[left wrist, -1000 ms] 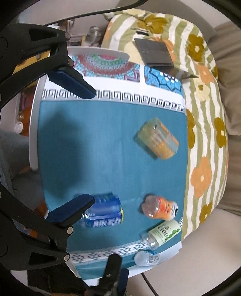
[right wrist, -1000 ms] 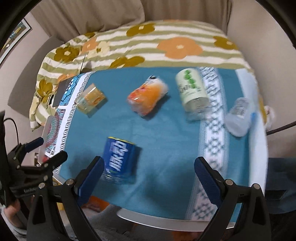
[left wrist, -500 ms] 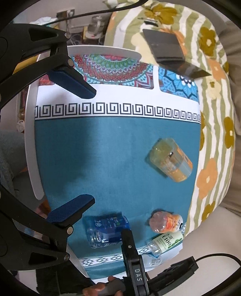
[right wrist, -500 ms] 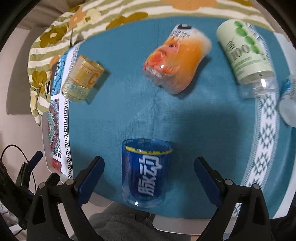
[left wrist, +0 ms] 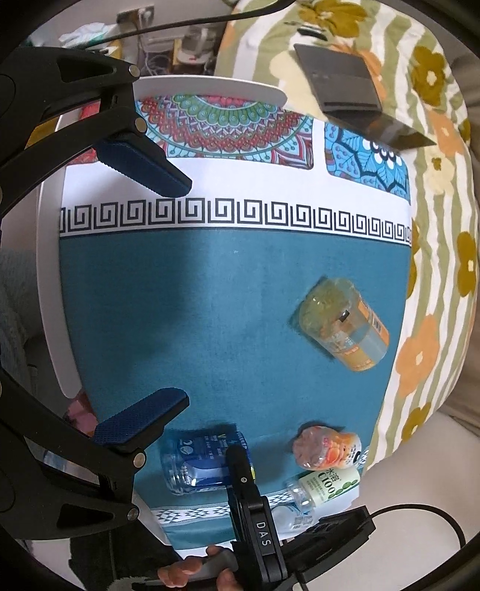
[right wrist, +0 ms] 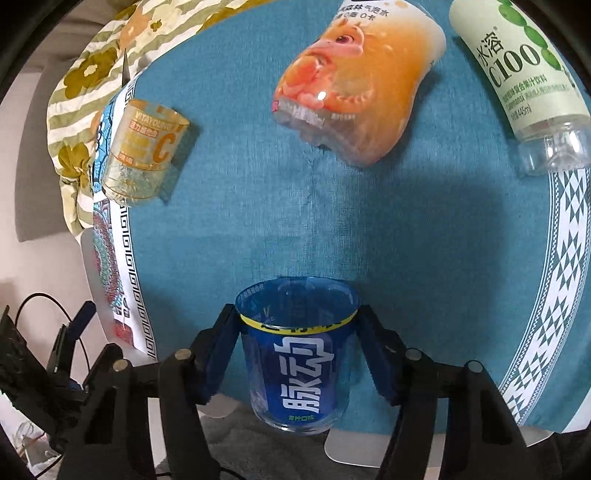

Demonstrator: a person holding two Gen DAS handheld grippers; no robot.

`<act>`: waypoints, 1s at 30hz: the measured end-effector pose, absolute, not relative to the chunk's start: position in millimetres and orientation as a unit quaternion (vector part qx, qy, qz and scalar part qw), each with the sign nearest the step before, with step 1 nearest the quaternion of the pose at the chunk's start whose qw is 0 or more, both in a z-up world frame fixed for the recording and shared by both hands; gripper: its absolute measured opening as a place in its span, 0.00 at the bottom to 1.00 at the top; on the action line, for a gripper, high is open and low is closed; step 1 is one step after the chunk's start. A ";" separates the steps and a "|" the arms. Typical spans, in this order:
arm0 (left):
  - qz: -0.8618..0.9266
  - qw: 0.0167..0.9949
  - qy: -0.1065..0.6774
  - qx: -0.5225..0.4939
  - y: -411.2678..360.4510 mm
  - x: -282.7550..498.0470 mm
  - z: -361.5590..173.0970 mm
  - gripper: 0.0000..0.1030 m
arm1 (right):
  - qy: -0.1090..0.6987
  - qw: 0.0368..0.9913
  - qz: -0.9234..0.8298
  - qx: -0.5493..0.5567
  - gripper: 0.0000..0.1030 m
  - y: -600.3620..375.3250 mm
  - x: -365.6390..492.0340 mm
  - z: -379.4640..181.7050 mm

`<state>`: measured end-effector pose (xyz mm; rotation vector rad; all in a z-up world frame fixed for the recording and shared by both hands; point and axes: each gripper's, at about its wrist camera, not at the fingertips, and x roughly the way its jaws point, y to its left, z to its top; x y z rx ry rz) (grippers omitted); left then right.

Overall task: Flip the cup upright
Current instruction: 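Rotate the blue cup rim-up with the right gripper and lower it to the table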

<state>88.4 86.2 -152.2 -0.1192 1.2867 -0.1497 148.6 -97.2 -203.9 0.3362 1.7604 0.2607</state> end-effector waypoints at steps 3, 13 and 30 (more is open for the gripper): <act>-0.071 0.795 0.599 -0.055 84.1 87.5 -151.3 1.00 | 0.762 0.620 0.114 0.152 0.57 -99.2 148.5 -201.9; -0.069 0.813 0.573 -0.076 90.3 84.4 -132.3 1.00 | 0.594 0.781 0.070 0.181 0.56 -110.9 122.4 -127.0; -0.066 0.809 0.582 -0.045 97.2 68.6 -152.0 1.00 | 0.361 0.923 -0.054 0.124 0.57 -79.2 77.1 -151.5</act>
